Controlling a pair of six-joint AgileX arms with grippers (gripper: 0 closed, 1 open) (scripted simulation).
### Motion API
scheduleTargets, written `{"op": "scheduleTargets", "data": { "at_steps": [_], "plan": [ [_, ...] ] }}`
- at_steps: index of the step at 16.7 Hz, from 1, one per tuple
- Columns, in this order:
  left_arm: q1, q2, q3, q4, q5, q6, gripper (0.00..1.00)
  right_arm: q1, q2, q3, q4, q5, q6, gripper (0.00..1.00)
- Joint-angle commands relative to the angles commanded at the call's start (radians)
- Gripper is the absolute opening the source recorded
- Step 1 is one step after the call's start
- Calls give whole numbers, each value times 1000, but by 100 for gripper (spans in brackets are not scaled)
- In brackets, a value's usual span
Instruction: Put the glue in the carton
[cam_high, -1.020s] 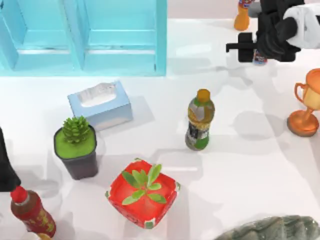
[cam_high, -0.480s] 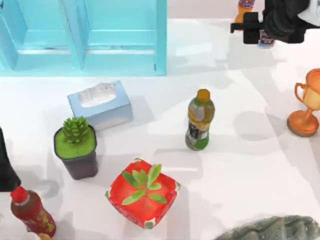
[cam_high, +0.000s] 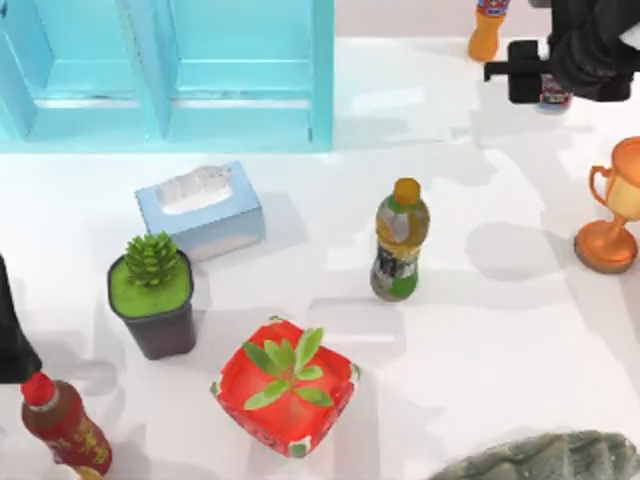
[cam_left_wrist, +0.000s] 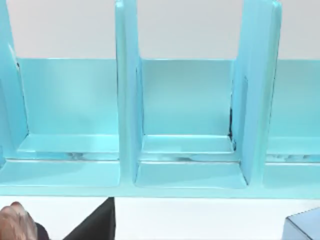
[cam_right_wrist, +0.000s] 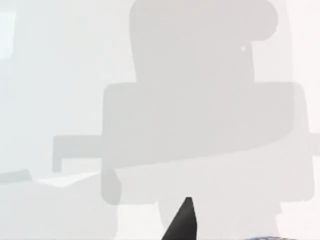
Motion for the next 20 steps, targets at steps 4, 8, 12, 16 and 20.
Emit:
{"op": "scheduleTargets", "data": {
  "at_steps": [4,8,12,16,20],
  "plan": [
    [0,0,0,0,0,0,100,-144,-129,-139,-14,-89,-110,0],
    [0,0,0,0,0,0,100,-340,-342,-321,-10,-213,-271,0],
    [0,0,0,0,0,0,100,-555,-574,-547,-13,-345,-447,0],
    [0,0,0,0,0,0,100,-743,-778,-753,-19,-459,-596,0],
    [0,0,0,0,0,0,100,-845,-892,-876,-26,-526,-679,0]
  ]
}}
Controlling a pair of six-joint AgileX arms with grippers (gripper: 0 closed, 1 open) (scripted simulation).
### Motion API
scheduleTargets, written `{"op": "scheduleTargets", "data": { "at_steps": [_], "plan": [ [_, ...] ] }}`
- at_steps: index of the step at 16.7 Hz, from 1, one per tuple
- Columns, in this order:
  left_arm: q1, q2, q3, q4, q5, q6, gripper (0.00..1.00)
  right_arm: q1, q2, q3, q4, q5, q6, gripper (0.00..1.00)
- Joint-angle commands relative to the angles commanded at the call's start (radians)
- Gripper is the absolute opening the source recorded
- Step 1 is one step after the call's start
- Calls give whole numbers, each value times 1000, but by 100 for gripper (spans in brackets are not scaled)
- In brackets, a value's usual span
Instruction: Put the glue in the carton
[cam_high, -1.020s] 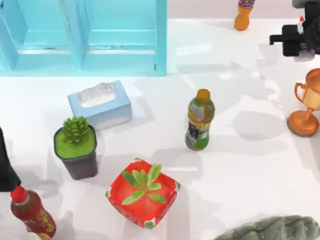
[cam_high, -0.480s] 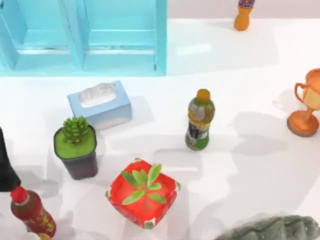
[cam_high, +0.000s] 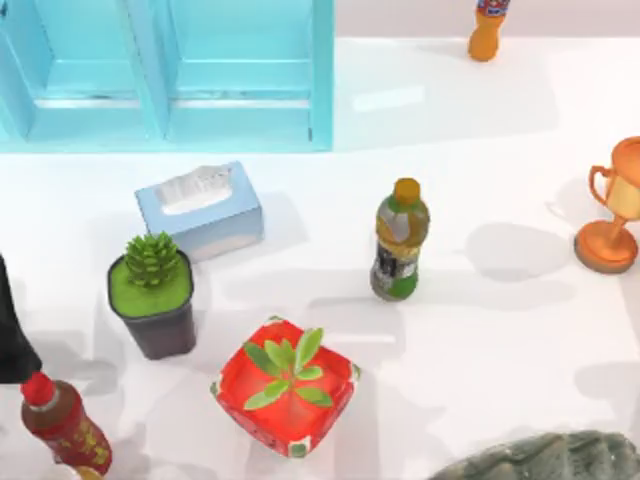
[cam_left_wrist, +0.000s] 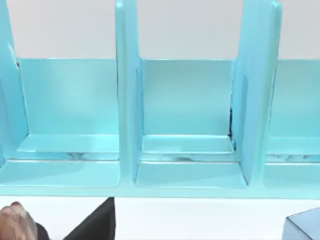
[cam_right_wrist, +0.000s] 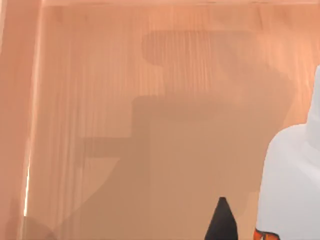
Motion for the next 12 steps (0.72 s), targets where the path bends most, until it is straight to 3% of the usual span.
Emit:
{"op": "scheduleTargets", "data": {
  "at_steps": [7,12],
  "plan": [
    [0,0,0,0,0,0,100,-1,9,-12,8,2,-1,0],
    [0,0,0,0,0,0,100,24,82,-46,117,17,26,0]
  ]
}}
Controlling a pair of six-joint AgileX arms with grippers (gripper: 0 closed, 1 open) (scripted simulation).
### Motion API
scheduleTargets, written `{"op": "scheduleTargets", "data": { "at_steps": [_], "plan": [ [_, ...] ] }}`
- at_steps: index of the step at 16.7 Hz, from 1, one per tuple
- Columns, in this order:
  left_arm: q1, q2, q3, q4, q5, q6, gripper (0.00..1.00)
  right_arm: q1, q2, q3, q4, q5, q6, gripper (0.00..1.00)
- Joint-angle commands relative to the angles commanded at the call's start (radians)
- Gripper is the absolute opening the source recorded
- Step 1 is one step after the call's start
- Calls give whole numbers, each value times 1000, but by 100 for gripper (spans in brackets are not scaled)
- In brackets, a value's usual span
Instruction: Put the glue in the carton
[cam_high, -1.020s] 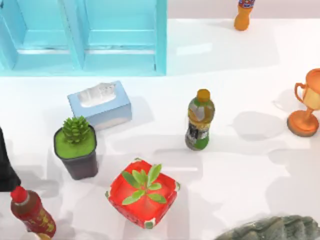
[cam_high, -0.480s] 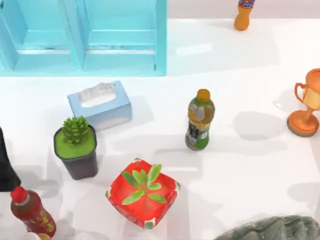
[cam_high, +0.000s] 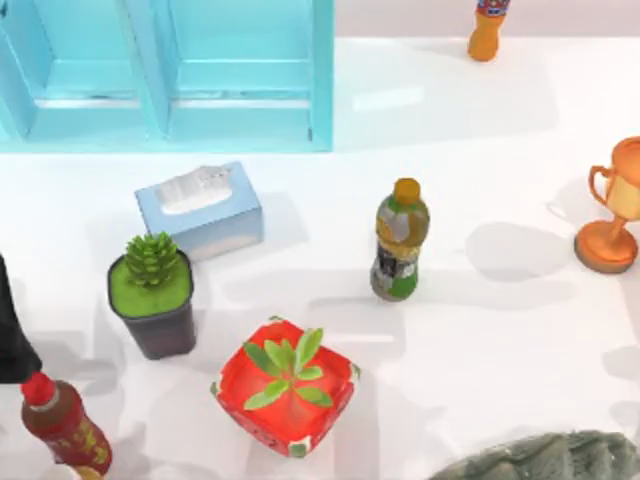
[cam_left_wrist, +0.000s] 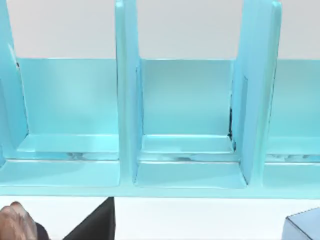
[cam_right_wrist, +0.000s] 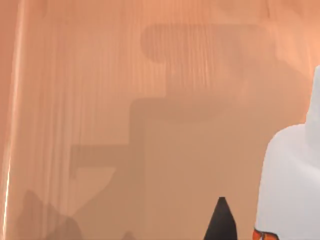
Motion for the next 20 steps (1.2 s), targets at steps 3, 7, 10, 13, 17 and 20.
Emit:
{"op": "scheduleTargets", "data": {
  "at_steps": [3,7,10,13,17,20],
  "plan": [
    [0,0,0,0,0,0,100,18,36,-15,78,6,14,0],
    [0,0,0,0,0,0,100,44,95,-48,175,20,38,0],
    [0,0,0,0,0,0,100,47,100,-52,187,23,41,0],
    [0,0,0,0,0,0,100,47,100,-52,187,23,41,8],
    [0,0,0,0,0,0,100,47,100,-52,187,23,41,38],
    [0,0,0,0,0,0,100,47,100,-52,187,23,41,60]
  ]
}}
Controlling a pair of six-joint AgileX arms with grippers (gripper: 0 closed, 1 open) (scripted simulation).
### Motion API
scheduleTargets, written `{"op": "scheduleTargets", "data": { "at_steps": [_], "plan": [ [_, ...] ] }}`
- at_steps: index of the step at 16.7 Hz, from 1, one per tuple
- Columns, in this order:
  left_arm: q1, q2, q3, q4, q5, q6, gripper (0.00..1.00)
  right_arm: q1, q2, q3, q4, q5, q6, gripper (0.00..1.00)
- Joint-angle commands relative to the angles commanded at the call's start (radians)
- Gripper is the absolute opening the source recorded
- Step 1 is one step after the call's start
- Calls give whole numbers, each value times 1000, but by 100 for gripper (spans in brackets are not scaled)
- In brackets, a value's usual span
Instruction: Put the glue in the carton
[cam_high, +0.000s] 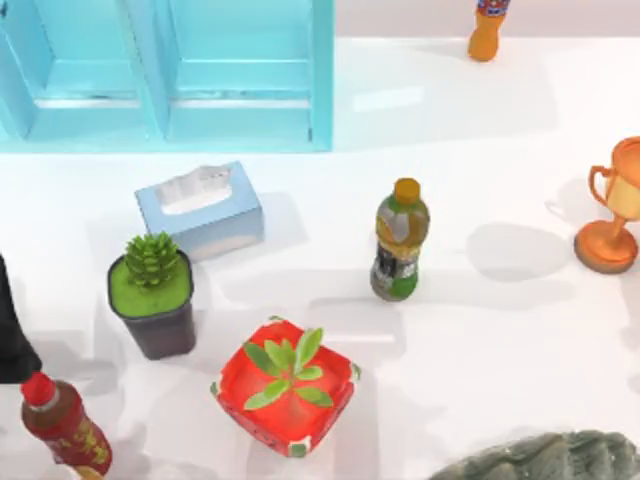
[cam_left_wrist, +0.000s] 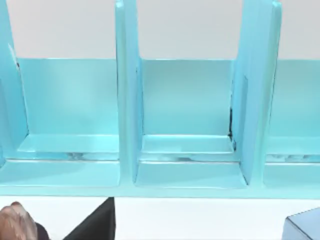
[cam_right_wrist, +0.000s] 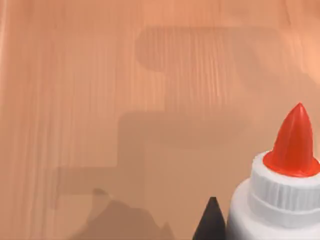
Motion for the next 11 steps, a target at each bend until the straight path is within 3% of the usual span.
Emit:
{"op": "scheduleTargets", "data": {
  "at_steps": [5,11],
  "plan": [
    [0,0,0,0,0,0,100,0,0,0,0,0,0,98],
    [0,0,0,0,0,0,100,0,0,0,0,0,0,100]
  ]
}}
